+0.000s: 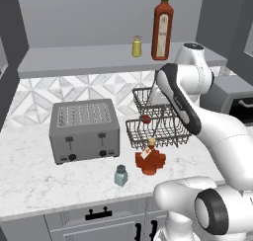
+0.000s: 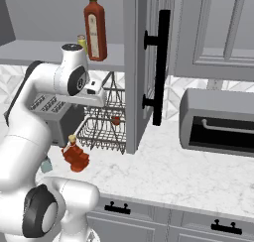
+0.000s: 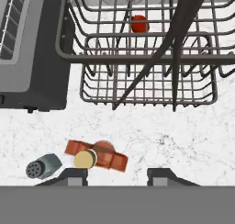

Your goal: Put the shaker and condiment bottle from the counter next to their counterparts in the cabinet.

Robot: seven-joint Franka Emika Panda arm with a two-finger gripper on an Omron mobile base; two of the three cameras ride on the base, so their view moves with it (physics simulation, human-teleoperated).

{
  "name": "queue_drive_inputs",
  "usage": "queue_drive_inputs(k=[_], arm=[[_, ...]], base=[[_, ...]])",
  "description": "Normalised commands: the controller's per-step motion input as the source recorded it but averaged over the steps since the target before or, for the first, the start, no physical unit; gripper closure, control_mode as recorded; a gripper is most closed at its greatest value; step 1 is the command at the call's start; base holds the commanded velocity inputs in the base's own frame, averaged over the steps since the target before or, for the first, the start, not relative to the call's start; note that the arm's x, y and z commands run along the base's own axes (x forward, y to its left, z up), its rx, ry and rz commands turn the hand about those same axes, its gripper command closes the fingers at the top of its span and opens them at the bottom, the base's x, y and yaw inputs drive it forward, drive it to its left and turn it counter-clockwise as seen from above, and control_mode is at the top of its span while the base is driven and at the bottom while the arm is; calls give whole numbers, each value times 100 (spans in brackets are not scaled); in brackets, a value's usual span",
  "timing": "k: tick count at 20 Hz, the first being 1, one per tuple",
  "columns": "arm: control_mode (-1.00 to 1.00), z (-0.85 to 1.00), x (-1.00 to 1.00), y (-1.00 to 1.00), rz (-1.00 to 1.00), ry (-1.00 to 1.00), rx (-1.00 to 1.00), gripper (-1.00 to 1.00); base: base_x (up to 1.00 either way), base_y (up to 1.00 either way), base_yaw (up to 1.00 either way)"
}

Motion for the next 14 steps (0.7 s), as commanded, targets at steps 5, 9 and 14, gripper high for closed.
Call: queue_drive_inputs(k=[5, 9, 14], arm=[[-100, -2, 0, 0, 10, -1, 0, -100], [-100, -5, -23, 0, 27, -2, 0, -100], [-100, -23, -45, 0, 39, -6, 0, -100]], base=[[0, 0, 0], [0, 0, 0], [0, 0, 0]])
